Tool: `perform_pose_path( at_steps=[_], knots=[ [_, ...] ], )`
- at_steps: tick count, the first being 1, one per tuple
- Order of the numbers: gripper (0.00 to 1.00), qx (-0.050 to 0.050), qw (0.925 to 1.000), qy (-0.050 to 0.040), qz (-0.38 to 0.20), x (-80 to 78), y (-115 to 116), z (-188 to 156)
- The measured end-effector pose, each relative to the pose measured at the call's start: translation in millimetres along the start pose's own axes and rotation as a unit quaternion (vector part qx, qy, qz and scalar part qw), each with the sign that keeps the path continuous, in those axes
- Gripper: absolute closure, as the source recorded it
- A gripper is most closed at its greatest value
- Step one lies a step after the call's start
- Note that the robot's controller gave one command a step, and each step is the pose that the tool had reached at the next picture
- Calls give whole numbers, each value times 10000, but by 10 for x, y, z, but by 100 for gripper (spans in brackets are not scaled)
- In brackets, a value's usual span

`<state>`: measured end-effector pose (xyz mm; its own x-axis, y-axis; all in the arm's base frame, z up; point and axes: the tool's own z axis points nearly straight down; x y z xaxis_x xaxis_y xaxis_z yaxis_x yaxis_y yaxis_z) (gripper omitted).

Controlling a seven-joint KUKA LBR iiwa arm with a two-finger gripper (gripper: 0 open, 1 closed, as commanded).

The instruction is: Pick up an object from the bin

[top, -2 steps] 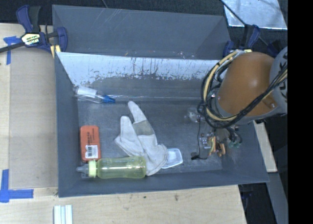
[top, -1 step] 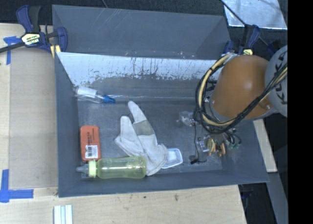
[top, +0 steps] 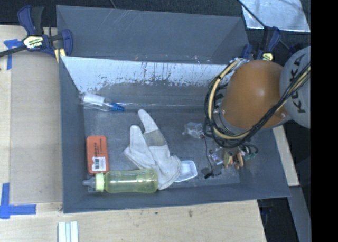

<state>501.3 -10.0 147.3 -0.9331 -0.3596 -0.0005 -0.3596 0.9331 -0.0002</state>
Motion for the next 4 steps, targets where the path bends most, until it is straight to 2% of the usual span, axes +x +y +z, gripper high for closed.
perform_pose_path(
  at_steps=[1, 2, 3, 4],
  knots=[
    [0, 1, 9883, -17, 1524, -98, 184, -22],
    [0, 1, 9849, -17, 1733, -117, 230, -25],
    [0, 9, 9866, -43, 1633, -135, 372, 489],
    [100, 12, 9927, -80, 1206, -271, 613, 677]
  ],
)
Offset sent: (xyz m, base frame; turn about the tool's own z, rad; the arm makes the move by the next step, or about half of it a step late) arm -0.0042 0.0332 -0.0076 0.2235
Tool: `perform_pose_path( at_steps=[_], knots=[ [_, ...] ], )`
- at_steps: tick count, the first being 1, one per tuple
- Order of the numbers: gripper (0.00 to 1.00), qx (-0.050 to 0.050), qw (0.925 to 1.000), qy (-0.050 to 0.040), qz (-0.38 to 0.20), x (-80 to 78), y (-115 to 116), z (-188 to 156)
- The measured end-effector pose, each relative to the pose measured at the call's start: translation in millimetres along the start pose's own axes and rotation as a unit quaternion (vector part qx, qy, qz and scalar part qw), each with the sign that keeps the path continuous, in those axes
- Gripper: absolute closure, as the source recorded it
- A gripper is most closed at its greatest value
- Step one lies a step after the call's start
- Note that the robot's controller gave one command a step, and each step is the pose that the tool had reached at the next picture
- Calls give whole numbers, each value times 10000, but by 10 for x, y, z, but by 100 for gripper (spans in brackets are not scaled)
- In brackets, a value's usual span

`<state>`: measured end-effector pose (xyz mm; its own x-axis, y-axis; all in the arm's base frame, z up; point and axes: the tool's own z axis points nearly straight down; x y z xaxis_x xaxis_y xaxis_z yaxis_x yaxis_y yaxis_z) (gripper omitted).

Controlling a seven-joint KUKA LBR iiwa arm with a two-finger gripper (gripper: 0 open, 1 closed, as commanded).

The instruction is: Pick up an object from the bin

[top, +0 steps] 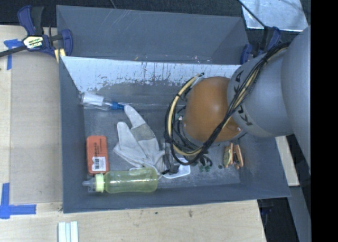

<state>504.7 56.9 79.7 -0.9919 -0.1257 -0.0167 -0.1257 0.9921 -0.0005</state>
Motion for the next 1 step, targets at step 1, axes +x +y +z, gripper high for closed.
perform_pose_path(
  at_steps=[1],
  knots=[
    [100, 0, 10000, 1, -1, 0, 0, 0]
  ],
)
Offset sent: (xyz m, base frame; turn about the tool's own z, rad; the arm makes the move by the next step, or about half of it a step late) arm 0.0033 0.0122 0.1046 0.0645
